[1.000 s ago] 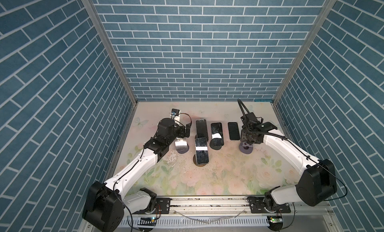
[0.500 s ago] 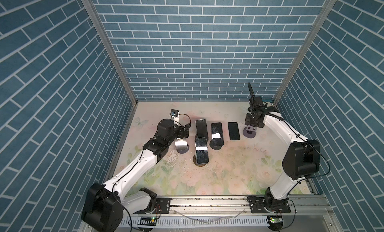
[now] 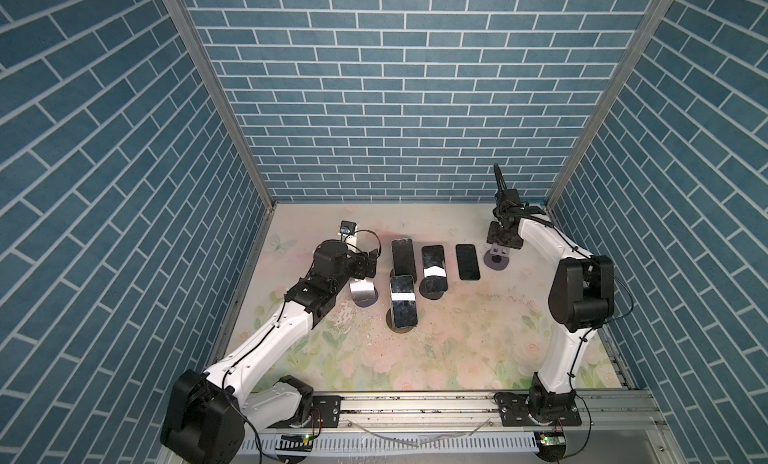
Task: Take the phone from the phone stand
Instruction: 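Carry the grey stand farther from the robot and set it down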
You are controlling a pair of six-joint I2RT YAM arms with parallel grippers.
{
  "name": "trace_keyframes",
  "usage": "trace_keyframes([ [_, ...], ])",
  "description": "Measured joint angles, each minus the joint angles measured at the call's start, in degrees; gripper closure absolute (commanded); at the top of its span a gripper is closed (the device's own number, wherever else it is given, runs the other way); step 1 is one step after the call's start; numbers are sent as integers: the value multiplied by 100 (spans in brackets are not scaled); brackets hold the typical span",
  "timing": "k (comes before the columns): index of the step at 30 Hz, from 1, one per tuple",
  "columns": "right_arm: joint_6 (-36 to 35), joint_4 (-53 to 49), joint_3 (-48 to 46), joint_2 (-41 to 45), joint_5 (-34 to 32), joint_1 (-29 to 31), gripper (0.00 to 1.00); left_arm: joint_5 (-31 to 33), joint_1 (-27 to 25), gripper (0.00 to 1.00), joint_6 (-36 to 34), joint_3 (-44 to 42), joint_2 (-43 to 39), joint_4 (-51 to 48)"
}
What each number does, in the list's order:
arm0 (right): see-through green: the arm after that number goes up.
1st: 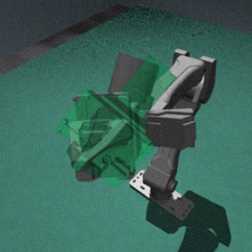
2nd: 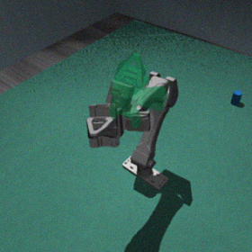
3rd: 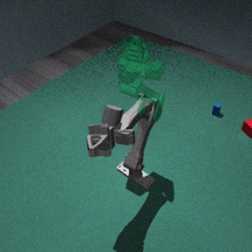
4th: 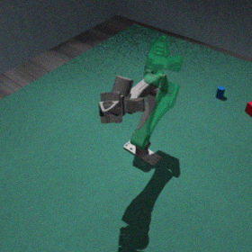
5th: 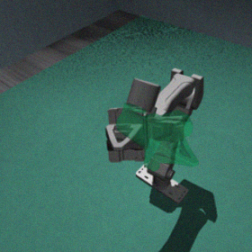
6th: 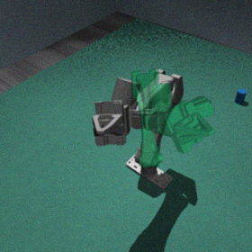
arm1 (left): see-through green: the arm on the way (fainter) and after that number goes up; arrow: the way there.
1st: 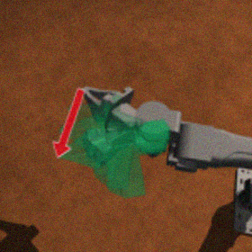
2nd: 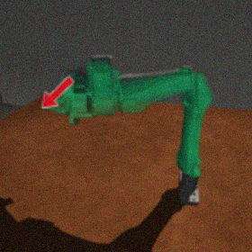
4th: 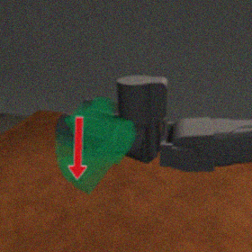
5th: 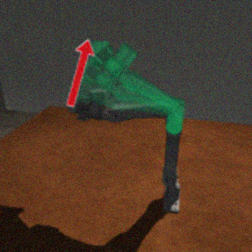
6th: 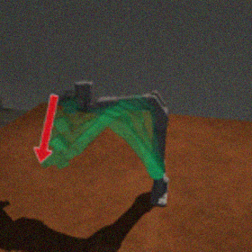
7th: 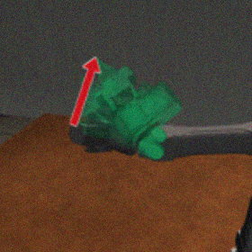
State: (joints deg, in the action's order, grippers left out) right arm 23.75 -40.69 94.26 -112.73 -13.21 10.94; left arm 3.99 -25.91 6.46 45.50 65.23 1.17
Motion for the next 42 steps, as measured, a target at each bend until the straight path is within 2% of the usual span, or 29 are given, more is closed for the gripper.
trace_keyframes([
  [13, 105, 44, 11, -264, 107, -52, 43, 28, 0, 0, -31, 0, -111, -20],
  [17, 153, 61, 11, -269, 122, -61, 33, 28, 0, 0, -35, 0, -111, -28],
  [19, 168, 66, 11, -269, 122, -61, 26, 28, 0, 0, -37, 0, -111, -28],
  [23, 177, 66, 11, -264, 114, -63, 20, 28, 0, 0, -50, 0, -109, -26],
  [34, 59, 66, 7, 271, 90, 26, 19, 20, 0, 0, -52, 0, -44, -7],
  [42, -118, 177, -509, 1207, -13, 529, 19, 0, 0, 0, -52, 0, -13, -4],
])
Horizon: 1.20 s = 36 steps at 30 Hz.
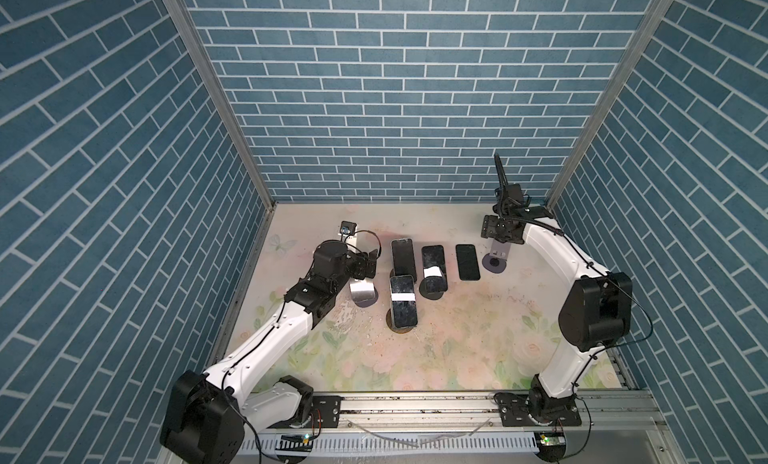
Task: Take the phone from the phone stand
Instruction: 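Carry the grey stand farther from the robot and set it down, then move the right gripper to the next black phone on its stand and grasp it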
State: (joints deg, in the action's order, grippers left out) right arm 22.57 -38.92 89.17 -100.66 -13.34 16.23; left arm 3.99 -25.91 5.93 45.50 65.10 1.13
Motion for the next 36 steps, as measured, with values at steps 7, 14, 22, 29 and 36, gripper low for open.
trace_keyframes([
  [7, -107, 61, -520, 455, -22, 627, 19, -59, 0, 0, 22, 0, 48, 4],
  [14, -164, 315, -999, 525, 282, 1163, 19, -127, 0, 0, 85, 0, 59, 4],
  [22, -166, 863, -1574, 767, 682, 1541, 16, -179, 0, 0, 116, 0, 59, 4],
  [29, -201, 1187, -1652, 807, 804, 1932, 5, -214, 0, 0, 118, 0, 57, 7],
  [36, -201, 1307, -1652, 765, 761, 2282, 1, -214, 0, 0, 116, -2, 42, 15],
])
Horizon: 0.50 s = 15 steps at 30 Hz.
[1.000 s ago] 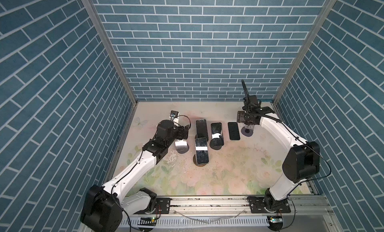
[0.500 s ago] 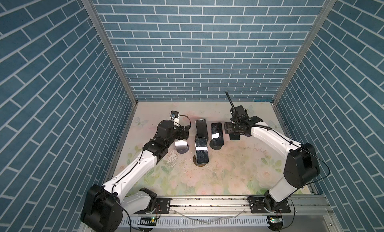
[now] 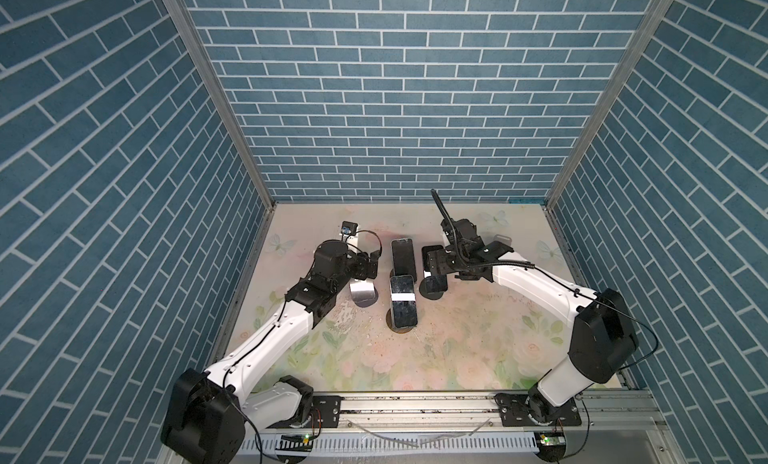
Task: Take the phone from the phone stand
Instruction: 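Move the right gripper to the next black phone on its stand and grasp it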
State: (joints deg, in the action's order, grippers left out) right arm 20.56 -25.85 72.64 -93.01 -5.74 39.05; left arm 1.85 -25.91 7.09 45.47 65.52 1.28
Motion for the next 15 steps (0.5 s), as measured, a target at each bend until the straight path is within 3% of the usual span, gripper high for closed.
trace_keyframes([
  [15, -2, 31, 9, -485, -308, 219, 2, 2, 0, 0, 0, -44, -42, 31],
])
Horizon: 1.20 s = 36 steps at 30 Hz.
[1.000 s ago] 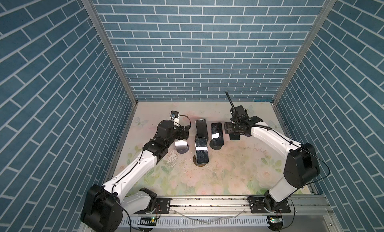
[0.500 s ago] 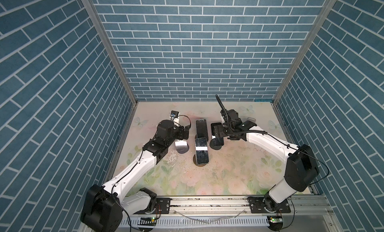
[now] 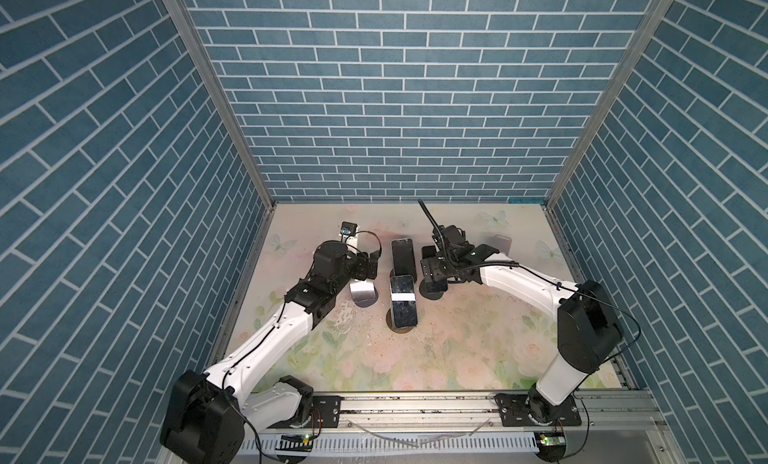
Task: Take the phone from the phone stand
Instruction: 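Move the right gripper to the next black phone on its stand and grasp it, then lift the black phone up off its stand with the right gripper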
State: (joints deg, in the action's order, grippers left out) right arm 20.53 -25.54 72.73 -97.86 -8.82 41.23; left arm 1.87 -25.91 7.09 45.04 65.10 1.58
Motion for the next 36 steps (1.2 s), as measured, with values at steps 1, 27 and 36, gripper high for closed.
trace_keyframes([
  [1, 0, 9, 0, -39, -4, 2, 3, 0, 0, 0, 0, 0, 0, 2],
  [27, 474, 20, 326, -623, -415, 184, 36, 2, 0, 0, -11, 0, 44, 55],
  [36, 476, 13, 334, -623, -431, 186, 44, 2, 0, 0, -28, 0, 52, 74],
])
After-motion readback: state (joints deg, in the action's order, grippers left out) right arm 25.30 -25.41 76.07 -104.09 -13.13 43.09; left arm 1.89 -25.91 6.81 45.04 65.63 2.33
